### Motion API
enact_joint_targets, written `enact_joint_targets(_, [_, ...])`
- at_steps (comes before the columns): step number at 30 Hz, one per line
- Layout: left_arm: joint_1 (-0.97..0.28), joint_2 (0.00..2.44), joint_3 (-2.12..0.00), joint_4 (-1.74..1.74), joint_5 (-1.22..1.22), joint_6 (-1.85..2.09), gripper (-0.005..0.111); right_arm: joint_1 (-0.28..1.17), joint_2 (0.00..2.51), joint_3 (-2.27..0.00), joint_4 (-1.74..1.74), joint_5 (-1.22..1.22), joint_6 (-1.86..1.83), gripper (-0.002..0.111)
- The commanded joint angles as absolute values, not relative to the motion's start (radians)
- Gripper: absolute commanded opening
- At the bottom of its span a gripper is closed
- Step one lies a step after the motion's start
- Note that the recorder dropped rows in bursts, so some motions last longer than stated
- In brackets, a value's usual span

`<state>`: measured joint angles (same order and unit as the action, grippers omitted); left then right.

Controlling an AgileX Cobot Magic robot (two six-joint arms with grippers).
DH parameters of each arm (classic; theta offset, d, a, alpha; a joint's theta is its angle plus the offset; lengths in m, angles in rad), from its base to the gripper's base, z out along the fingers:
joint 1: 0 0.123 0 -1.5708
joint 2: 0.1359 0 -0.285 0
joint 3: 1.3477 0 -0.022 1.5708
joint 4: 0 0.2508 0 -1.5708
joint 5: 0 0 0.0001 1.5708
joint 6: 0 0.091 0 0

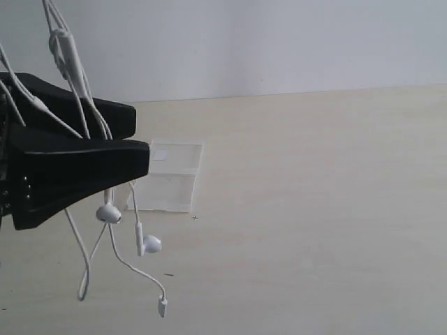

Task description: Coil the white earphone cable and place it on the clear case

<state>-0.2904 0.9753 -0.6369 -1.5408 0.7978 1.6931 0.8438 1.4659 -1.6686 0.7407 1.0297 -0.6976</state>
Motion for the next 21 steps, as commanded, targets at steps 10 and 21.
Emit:
enact_joint_targets(10, [-0.289,0.978,-0.633,-1.565,0.750,1.694,0.042,0.843,1.431,-1.672,0.700,1.021,-0.668,0.000])
enact_joint_targets(21, [-0.289,0.973,-0.633,-1.562,0.750,1.687,0.044,0.843,1.431,-1.672,0.644,1.018,-0.616,0.000])
